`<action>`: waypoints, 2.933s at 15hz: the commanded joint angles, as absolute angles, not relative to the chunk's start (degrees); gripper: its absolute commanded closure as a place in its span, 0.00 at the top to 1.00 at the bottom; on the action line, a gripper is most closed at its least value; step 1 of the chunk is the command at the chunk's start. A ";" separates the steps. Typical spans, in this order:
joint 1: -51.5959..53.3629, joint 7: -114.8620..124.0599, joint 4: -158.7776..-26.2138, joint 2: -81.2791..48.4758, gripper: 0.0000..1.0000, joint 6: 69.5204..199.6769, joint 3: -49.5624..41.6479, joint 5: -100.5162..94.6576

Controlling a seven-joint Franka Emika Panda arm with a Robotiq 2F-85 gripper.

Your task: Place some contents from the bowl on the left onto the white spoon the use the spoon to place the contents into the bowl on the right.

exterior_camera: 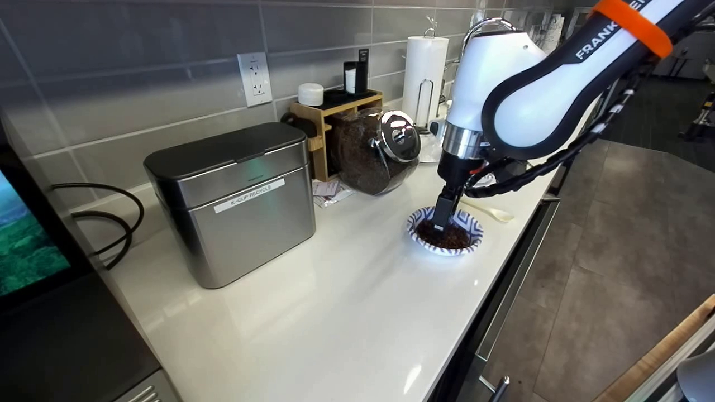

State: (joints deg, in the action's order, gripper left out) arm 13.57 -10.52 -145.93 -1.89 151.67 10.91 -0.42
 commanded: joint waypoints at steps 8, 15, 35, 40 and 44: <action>13.26 -8.89 -143.42 -5.77 0.98 152.92 11.60 -3.99; 13.31 -8.76 -142.36 -6.97 0.76 152.72 11.63 -5.14; 13.21 -9.31 -141.09 -8.16 0.11 152.45 11.65 -5.61; 13.15 -9.57 -141.09 -8.12 0.04 152.43 11.70 -5.41; 12.78 -10.73 -141.56 -7.18 0.03 152.57 11.96 -3.97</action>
